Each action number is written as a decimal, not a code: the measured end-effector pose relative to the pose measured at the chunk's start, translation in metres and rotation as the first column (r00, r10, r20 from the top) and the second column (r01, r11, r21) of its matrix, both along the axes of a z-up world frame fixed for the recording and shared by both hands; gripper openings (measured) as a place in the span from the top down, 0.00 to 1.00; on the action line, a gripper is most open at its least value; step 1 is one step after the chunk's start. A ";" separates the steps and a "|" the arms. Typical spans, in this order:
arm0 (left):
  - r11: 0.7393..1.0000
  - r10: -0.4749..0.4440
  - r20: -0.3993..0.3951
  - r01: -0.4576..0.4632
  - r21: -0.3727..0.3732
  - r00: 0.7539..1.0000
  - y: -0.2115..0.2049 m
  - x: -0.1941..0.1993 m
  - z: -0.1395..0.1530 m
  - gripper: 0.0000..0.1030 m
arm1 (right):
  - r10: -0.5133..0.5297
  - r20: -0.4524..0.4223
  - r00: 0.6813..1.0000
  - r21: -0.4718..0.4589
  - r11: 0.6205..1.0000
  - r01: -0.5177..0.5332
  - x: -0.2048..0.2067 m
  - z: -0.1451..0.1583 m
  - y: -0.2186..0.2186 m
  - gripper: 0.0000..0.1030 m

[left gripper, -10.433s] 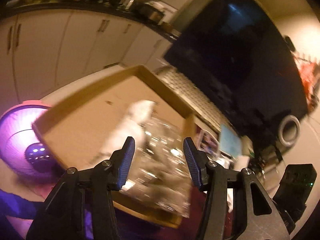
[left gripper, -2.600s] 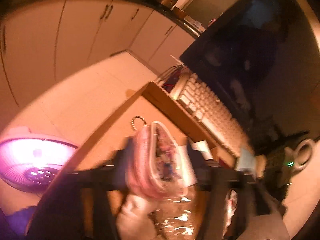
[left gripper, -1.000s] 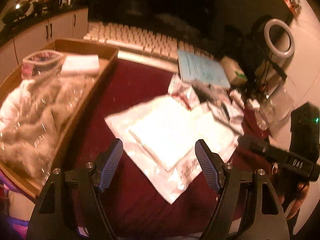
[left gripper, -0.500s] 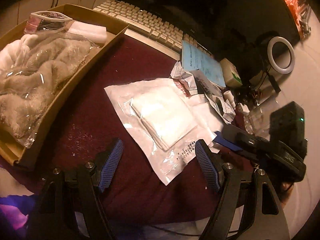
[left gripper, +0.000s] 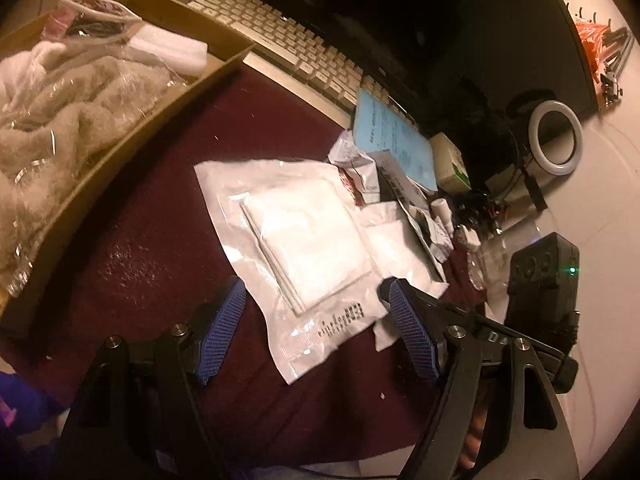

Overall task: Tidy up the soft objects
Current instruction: 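Grasp the white sealed packet edge with the right gripper, then grasp a white paper packet with the left gripper while the right holds its packet, then carry both white packets into the cardboard box and open both grippers, then move both grippers back over the scattered sachets on the desk, then grasp the crumpled white printed sachet with the left gripper while the right grasps another sachet, then carry both sachets into the cardboard box and open both grippers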

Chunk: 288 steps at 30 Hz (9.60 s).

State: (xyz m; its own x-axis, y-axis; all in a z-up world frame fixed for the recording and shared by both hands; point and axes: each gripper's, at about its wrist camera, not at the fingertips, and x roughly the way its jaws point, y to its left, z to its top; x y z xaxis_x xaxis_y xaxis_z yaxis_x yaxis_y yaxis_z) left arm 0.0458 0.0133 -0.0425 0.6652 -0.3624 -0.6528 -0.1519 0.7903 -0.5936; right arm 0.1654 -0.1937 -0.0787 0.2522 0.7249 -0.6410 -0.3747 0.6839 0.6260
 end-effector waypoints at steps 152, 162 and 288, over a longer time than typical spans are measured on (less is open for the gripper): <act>0.916 0.197 0.444 -0.326 0.235 0.874 0.037 -0.067 0.068 0.12 | -0.022 0.218 0.976 0.076 0.997 0.005 -0.012 0.059 0.022 0.40; 0.971 0.054 0.234 -0.106 0.213 0.971 -0.013 -0.012 0.044 0.12 | -0.117 0.188 0.975 0.041 0.993 0.112 -0.011 0.043 -0.045 0.40; 0.889 -0.077 -0.010 0.073 0.452 0.997 -0.009 -0.010 0.020 0.78 | -0.049 0.241 0.969 -0.004 0.999 0.051 -0.011 0.041 0.019 0.62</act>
State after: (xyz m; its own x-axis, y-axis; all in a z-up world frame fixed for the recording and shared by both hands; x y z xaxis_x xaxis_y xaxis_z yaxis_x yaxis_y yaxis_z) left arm 0.0355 0.0041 -0.0223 0.6539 -0.0790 -0.7525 -0.0785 0.9821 -0.1713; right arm 0.1542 -0.1751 -0.0375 0.4357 0.7011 -0.5644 -0.4784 0.7116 0.5146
